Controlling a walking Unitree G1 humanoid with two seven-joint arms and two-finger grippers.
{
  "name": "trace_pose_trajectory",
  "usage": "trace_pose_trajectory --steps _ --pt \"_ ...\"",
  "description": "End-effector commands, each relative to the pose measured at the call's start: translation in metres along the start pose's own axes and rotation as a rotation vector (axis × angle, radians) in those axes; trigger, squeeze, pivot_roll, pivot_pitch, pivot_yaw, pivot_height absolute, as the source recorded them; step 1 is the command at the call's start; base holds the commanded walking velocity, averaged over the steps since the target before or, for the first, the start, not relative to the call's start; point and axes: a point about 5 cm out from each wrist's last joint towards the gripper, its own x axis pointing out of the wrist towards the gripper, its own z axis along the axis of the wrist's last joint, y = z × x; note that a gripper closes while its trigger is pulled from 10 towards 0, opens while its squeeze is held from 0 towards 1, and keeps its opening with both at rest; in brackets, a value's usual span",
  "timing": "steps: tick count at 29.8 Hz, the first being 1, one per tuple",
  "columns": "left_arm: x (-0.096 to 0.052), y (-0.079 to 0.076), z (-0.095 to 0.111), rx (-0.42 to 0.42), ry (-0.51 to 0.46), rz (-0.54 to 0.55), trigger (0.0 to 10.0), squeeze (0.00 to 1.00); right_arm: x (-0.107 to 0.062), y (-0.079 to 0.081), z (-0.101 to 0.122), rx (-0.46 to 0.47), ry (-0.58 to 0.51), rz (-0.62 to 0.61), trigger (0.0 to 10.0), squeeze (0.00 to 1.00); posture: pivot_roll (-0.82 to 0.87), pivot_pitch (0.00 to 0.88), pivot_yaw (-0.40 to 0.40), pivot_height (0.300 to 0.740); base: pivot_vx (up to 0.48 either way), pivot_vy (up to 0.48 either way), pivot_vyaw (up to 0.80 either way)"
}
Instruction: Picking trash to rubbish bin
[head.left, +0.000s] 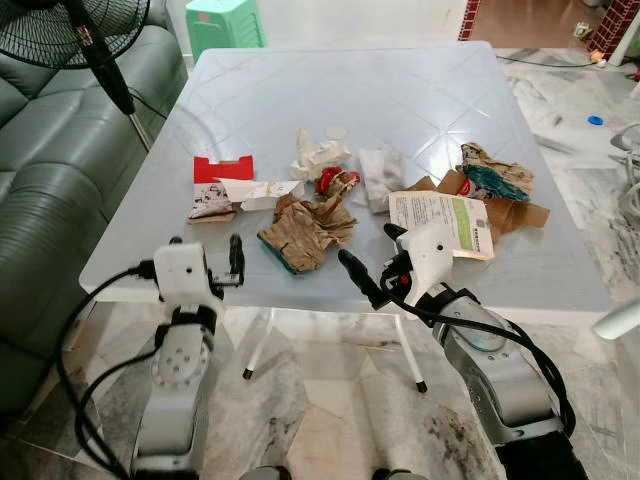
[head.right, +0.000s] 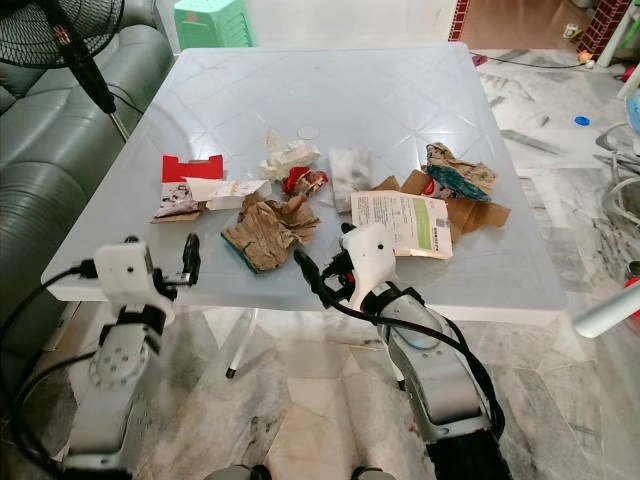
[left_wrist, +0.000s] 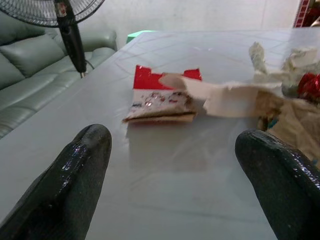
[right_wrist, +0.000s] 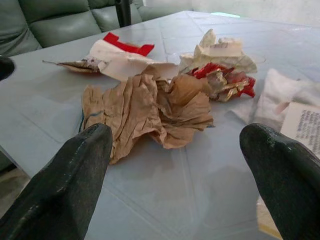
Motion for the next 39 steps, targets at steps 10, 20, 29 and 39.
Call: trace_pose_trajectory --steps 10,20,29,39 --pt "-0.031 0.01 0.006 0.071 0.008 -0.006 10.0 0.0 0.032 0.007 -0.007 0.002 -0.024 0.053 10.0 0.0 0.08 0.153 0.022 0.74 0.0 0.0 0.0" --pt "-0.043 0.008 0.011 0.072 0.026 0.002 10.0 0.0 0.057 0.016 0.001 -0.076 -0.072 0.076 10.0 0.0 0.11 0.184 -0.001 0.74 0.0 0.0 0.0" --pt "-0.036 0.006 0.014 0.069 0.028 -0.005 10.0 0.0 0.074 0.019 -0.013 -0.17 0.019 0.015 10.0 0.0 0.12 0.179 0.004 0.74 0.0 0.0 0.0" --pt "-0.024 0.015 0.02 0.096 0.008 -0.003 10.0 0.0 0.073 0.01 -0.042 -0.2 0.201 -0.072 9.1 0.0 0.13 0.158 0.021 0.74 0.0 0.0 0.0"
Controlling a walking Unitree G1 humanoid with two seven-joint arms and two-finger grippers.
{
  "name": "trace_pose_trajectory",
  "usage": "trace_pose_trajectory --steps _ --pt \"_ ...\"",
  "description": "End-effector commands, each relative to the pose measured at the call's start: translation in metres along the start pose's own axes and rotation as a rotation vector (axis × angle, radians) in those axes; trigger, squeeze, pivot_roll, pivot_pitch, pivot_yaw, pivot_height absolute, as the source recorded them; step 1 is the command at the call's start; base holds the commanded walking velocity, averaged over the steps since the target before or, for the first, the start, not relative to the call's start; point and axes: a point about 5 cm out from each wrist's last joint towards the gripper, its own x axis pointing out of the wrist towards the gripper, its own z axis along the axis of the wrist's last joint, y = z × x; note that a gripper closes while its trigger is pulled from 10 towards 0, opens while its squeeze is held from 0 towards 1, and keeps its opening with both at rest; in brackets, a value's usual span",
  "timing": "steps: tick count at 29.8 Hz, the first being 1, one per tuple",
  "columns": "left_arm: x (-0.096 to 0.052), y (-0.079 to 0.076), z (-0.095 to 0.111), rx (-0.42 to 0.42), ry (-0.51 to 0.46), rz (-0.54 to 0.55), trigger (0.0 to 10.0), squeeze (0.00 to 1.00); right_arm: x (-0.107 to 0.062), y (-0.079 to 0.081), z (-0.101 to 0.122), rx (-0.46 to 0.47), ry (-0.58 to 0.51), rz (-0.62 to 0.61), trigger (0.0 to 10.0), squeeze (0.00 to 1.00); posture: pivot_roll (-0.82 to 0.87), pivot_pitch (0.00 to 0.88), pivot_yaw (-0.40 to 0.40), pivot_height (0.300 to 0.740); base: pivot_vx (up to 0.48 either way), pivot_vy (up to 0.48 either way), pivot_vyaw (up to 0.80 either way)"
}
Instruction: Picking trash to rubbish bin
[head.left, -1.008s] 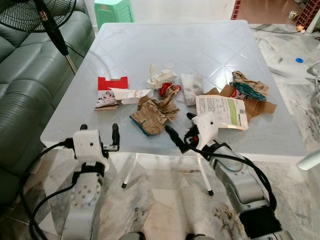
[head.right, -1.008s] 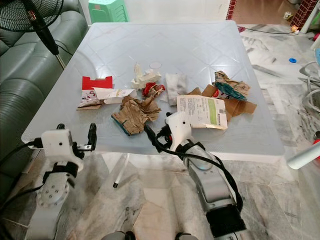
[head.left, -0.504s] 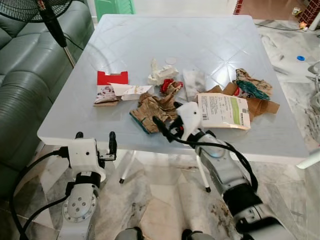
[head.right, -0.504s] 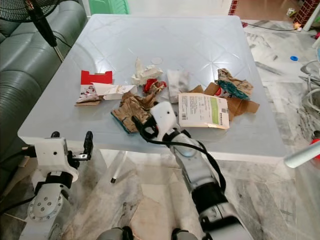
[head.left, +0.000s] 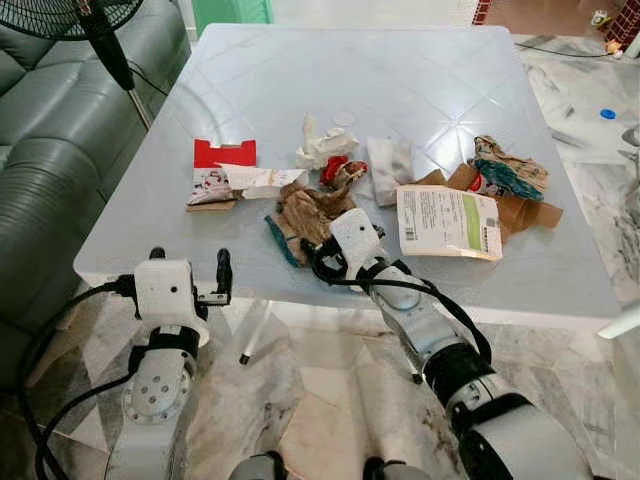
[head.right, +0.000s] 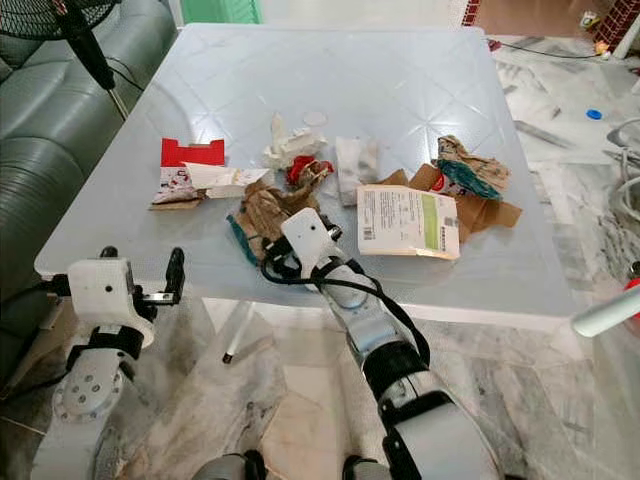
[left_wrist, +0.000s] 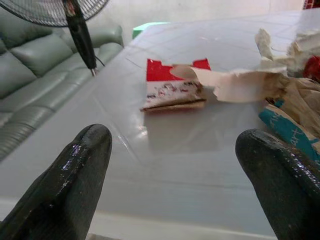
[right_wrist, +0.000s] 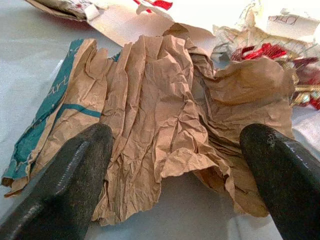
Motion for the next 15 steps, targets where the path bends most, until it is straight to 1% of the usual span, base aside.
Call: trace_pose_trajectory --steps 1,2,9,15 --pt "0.0008 0.005 -0.0041 0.011 0.025 0.01 10.0 0.0 -0.0067 -0.0001 -0.024 0.016 0.116 -0.019 2.9 0.0 0.13 0.157 0.022 0.74 0.0 0.0 0.0" --pt "0.0024 0.0056 -0.0033 0.012 0.023 0.013 10.0 0.0 -0.0066 0.0001 -0.0239 0.022 0.11 -0.019 0.0 0.0 0.13 0.156 0.024 0.74 0.0 0.0 0.0" --pt "0.0046 0.0032 -0.0023 0.008 0.019 0.011 10.0 0.0 -0.0056 -0.0013 -0.0222 0.064 0.087 -0.035 0.0 0.0 0.13 0.15 0.028 0.74 0.0 0.0 0.0" --pt "0.009 0.0024 -0.0019 0.003 0.014 0.006 10.0 0.0 -0.0045 -0.0032 -0.0203 0.165 0.073 -0.043 0.0 0.0 0.13 0.141 0.031 0.74 0.0 0.0 0.0"
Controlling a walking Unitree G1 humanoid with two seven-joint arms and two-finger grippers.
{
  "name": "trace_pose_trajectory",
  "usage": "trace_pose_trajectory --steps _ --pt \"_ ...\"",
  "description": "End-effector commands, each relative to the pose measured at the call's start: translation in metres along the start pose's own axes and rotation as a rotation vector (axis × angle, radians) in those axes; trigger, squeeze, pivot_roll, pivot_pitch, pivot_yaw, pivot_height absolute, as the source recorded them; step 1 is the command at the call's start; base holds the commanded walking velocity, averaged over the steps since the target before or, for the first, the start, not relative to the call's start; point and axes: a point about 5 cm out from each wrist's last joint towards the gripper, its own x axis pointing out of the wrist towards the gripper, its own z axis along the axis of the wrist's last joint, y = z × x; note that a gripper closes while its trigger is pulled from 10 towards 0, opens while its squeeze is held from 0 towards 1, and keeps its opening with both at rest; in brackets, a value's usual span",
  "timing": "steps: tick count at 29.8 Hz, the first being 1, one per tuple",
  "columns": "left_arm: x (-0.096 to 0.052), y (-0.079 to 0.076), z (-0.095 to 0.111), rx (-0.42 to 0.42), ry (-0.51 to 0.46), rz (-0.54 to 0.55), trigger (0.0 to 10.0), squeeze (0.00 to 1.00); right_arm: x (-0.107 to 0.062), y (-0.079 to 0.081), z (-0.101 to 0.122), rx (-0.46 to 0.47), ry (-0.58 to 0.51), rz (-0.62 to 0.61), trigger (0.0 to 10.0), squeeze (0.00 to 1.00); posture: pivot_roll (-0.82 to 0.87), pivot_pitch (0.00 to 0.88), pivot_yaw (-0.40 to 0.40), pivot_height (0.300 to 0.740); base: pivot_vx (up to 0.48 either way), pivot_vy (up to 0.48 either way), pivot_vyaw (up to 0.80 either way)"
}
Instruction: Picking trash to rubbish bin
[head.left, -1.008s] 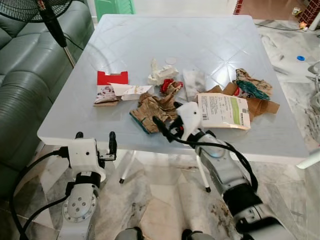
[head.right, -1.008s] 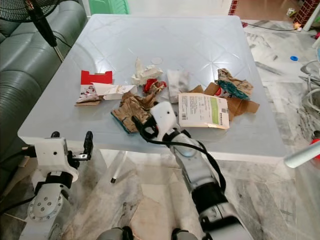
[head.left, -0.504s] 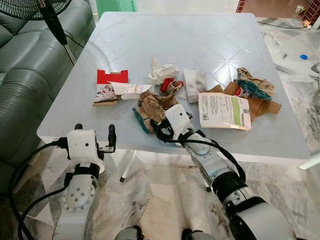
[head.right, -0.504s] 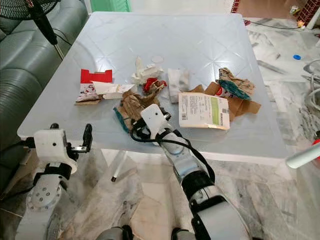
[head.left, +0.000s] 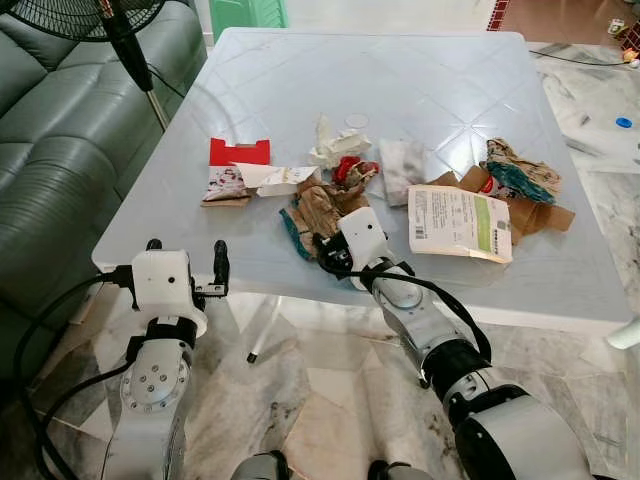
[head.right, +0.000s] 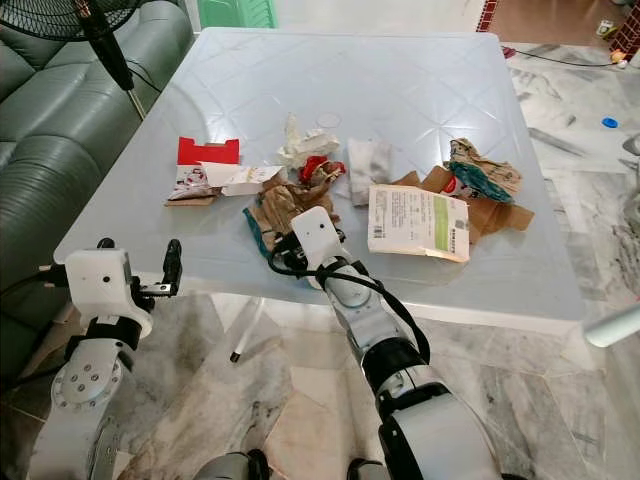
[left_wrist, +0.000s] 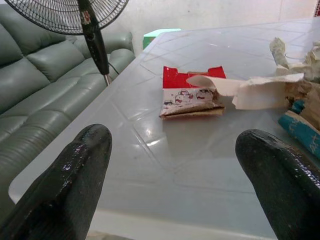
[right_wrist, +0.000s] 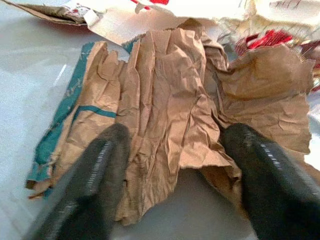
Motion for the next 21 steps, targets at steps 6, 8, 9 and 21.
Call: trace_pose_trajectory --steps 6,8,9,21 --pt "0.006 0.001 -0.003 -0.001 0.012 -0.006 10.0 0.0 -0.003 -0.009 -0.01 0.095 0.058 -0.028 0.0 0.0 0.11 0.13 0.036 0.74 0.0 0.0 0.0" --pt "0.008 0.0 -0.004 -0.001 0.01 -0.014 10.0 0.0 -0.004 -0.013 -0.011 0.097 0.053 -0.033 0.0 0.0 0.1 0.123 0.037 0.74 0.0 0.0 0.0" --pt "0.009 0.0 -0.004 -0.001 0.01 -0.014 10.0 0.0 -0.005 -0.014 -0.011 0.1 0.053 -0.037 0.0 0.0 0.1 0.122 0.037 0.74 0.0 0.0 0.0" --pt "0.024 -0.002 -0.005 -0.024 0.007 -0.046 10.0 0.0 -0.012 -0.027 -0.002 0.133 -0.035 -0.08 0.0 0.0 0.08 0.099 0.041 0.74 0.0 0.0 0.0"
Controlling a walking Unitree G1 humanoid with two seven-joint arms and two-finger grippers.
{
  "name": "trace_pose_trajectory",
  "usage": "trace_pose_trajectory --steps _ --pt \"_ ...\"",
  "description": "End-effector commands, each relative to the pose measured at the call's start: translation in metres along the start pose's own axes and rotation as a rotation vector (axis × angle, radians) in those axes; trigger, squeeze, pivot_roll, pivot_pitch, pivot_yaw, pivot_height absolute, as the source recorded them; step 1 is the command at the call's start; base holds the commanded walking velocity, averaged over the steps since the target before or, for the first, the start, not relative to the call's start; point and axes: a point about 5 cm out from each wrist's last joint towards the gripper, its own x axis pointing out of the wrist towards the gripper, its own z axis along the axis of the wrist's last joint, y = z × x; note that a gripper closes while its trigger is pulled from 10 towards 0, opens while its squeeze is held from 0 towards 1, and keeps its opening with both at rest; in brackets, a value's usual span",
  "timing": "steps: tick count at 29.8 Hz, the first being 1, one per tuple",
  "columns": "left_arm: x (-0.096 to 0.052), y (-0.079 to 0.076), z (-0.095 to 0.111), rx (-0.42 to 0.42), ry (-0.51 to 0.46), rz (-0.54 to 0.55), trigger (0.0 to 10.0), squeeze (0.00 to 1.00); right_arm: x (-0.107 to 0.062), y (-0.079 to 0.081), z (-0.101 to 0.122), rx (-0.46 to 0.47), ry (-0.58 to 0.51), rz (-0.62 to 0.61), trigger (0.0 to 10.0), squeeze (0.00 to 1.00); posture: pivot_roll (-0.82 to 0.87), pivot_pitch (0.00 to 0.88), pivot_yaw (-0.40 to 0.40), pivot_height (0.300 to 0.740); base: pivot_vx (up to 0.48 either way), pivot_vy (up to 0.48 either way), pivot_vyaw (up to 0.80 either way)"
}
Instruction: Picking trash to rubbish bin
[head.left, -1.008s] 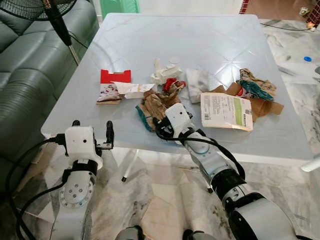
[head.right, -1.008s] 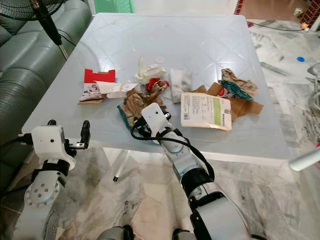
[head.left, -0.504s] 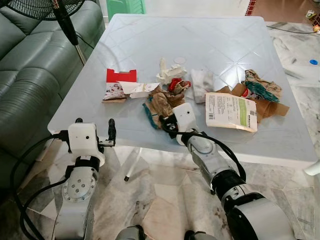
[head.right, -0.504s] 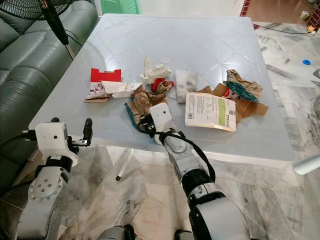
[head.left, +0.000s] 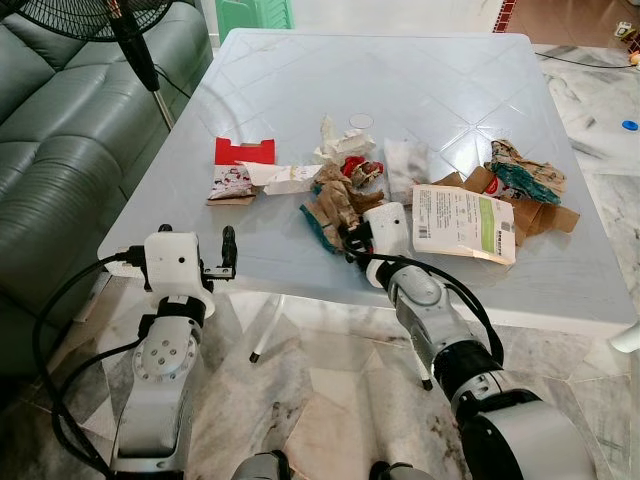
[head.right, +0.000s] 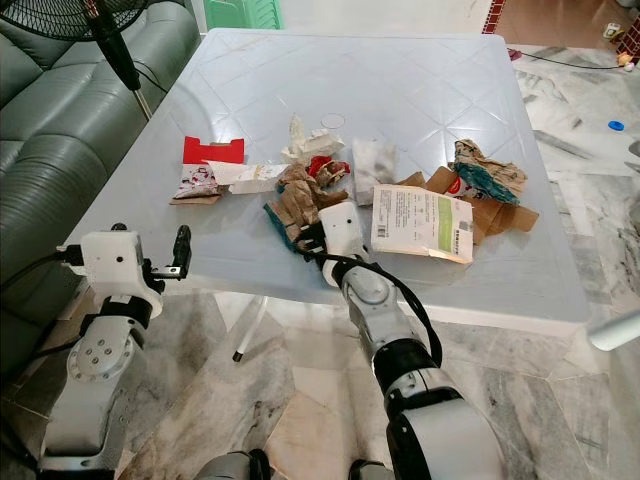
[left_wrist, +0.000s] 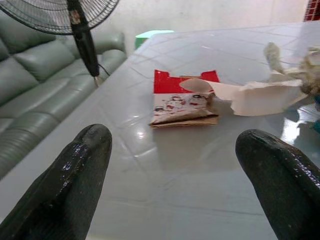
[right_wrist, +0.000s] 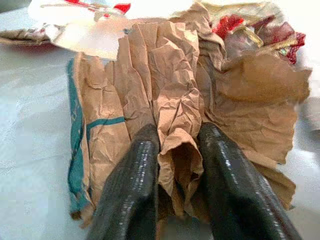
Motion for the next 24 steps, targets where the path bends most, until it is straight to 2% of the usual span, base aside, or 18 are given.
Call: trace_pose_trajectory --steps 1,7,8,13,24 --pt "0.003 0.003 -0.004 -0.004 0.012 -0.013 10.0 0.0 -0.004 -0.004 0.003 0.009 -0.031 -0.016 0.0 0.0 0.07 0.098 0.044 0.74 0.0 0.0 0.0" --pt "0.014 0.002 -0.003 -0.015 -0.001 -0.024 10.0 0.0 -0.027 -0.009 0.012 0.031 -0.129 -0.037 0.0 0.0 0.04 0.096 0.051 0.74 0.0 0.0 0.0" --pt "0.017 0.002 -0.001 -0.017 -0.015 -0.015 10.0 0.0 -0.035 -0.009 0.017 0.002 -0.163 -0.028 0.0 0.0 0.03 0.095 0.053 0.74 0.0 0.0 0.0" --pt "0.025 0.002 0.008 -0.021 -0.06 0.008 10.0 0.0 -0.052 -0.003 0.033 -0.07 -0.264 0.018 0.0 0.0 0.01 0.092 0.06 0.74 0.0 0.0 0.0" --pt "0.037 -0.004 0.008 -0.059 -0.081 -0.033 10.0 0.0 -0.061 0.0 0.056 -0.09 -0.32 0.021 0.0 0.0 -0.02 0.089 0.062 0.74 0.0 0.0 0.0"
